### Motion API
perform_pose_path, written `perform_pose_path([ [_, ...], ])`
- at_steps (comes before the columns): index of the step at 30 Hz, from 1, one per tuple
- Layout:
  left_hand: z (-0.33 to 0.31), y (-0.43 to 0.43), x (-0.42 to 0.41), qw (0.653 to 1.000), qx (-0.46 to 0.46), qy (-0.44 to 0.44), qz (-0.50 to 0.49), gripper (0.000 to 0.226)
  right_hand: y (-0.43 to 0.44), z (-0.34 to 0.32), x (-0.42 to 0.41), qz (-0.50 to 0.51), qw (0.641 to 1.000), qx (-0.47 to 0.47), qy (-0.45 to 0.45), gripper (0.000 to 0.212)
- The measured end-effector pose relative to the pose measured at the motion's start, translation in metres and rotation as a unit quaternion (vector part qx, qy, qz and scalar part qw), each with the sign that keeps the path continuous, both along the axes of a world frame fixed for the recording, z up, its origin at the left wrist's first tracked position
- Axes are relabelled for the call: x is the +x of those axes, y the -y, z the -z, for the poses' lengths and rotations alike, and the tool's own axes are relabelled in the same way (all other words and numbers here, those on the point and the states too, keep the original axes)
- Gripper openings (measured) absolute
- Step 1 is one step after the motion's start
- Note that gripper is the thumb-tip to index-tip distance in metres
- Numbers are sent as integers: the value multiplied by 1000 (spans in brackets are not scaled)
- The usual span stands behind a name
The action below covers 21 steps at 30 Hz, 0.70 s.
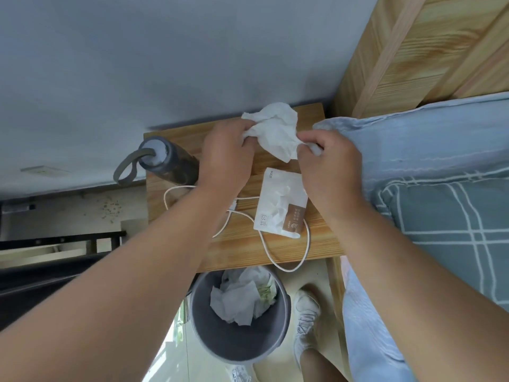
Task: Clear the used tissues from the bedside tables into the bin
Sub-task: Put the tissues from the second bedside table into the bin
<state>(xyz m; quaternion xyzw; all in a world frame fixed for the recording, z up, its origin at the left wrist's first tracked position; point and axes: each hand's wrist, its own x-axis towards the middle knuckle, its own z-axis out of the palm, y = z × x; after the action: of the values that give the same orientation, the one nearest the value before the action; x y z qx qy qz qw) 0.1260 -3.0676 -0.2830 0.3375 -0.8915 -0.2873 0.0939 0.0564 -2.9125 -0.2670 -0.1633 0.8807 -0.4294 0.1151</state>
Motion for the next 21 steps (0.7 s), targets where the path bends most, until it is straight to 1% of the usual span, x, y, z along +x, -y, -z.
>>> perform_pose_path([
  [1, -7, -5, 10, 999, 25, -14, -14, 26, -2, -5, 5, 0, 1000, -4, 10, 25],
  [3, -20, -15, 33, 991, 104, -47, -69, 26, -8, -16, 16, 4, 999, -15, 33, 23],
  [5, -32, -26, 57, 970, 189, -86, -126, 26, -15, -26, 30, 10, 998, -27, 54, 22],
  [7, -41, -38, 84, 951, 240, -113, -161, 23, -24, -35, 48, 15, 997, -38, 67, 23],
  [12, -41, -71, 165, 915, 303, -121, -236, 21, -52, -39, 106, 15, 994, -35, 101, 21],
  [17, -9, -105, 240, 886, 333, -75, -313, 21, -83, -12, 175, -12, 989, 3, 146, 18],
  [18, -1, -111, 252, 882, 340, -65, -321, 23, -90, -2, 188, -16, 988, 13, 152, 18],
  [21, 25, -125, 282, 873, 363, -29, -325, 42, -104, 32, 221, -32, 983, 54, 175, 17],
])
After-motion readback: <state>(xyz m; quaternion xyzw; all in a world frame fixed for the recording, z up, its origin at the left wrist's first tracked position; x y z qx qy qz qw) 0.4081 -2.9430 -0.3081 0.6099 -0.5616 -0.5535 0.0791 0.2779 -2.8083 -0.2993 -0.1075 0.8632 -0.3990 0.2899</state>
